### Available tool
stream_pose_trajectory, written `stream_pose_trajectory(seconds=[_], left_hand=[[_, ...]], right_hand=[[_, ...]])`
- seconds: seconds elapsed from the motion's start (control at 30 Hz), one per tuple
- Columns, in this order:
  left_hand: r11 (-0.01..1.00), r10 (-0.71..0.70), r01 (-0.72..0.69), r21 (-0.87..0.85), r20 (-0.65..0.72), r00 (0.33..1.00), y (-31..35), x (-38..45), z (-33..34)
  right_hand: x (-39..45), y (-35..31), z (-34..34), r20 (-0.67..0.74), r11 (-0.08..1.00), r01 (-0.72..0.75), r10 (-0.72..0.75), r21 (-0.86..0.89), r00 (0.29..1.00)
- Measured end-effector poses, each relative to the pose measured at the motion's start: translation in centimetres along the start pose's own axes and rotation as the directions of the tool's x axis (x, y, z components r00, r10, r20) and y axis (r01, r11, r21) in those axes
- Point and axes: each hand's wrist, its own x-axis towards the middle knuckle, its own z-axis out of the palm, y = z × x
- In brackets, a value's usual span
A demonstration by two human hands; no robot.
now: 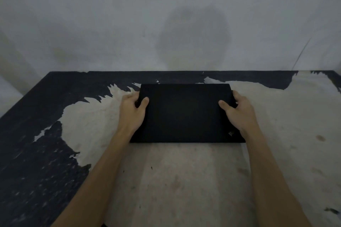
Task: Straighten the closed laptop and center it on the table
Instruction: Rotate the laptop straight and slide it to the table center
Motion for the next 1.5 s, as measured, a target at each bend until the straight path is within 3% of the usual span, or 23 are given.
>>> stream_pose_trajectory(seconds=[0.57, 0.67, 0.73, 0.8, 0.87, 0.93, 1.0, 1.1, 1.23, 1.5], left_hand=[[0.995, -0.067, 0.061, 0.083, 0.067, 0.996, -0.2, 0.3, 0.0], [0.992, -0.087, 0.08, 0.097, 0.072, 0.994, -0.3, 0.0, 0.0], [0.986, -0.089, 0.077, 0.145, 0.077, 0.993, -0.2, -0.6, -0.2], [0.955, 0.049, -0.073, 0.289, 0.09, 0.995, 0.2, -1.6, -0.4], [0.845, 0.261, -0.332, 0.419, 0.22, 0.94, 0.8, -2.5, -0.4], [0.789, 0.271, -0.443, 0.426, 0.406, 0.873, 1.5, -3.3, -0.2], [0.775, 0.169, -0.455, 0.44, 0.55, 0.818, 2.1, -3.7, 0.0], [0.744, 0.099, -0.477, 0.468, 0.629, 0.771, 2.2, -3.8, -0.2], [0.732, 0.098, -0.482, 0.482, 0.625, 0.774, 2.2, -3.8, -0.1], [0.807, 0.192, -0.446, 0.387, 0.542, 0.818, 2.0, -3.3, -0.3]], right_hand=[[-0.6, -0.7, -0.3, -0.07, 0.997, -0.072, 0.072, -0.005, 0.995], [-1.0, -0.7, -0.3, -0.071, 0.999, -0.029, 0.025, -0.044, 0.997], [-1.5, -0.8, -0.2, -0.046, 0.986, 0.047, -0.055, -0.16, 0.997], [-2.2, -0.9, 0.0, 0.039, 0.948, 0.128, -0.122, -0.293, 0.992], [-3.2, -1.0, 0.2, 0.152, 0.908, 0.149, -0.095, -0.392, 0.984], [-4.0, -1.2, 0.1, 0.287, 0.856, 0.177, -0.035, -0.485, 0.957], [-4.4, -1.2, -0.1, 0.41, 0.809, 0.202, 0.053, -0.553, 0.91], [-4.3, -1.1, -0.4, 0.5, 0.785, 0.241, 0.099, -0.571, 0.86], [-4.2, -0.9, -0.3, 0.497, 0.796, 0.26, 0.06, -0.547, 0.865], [-3.8, -1.1, -0.3, 0.455, 0.807, 0.316, -0.067, -0.499, 0.888]])
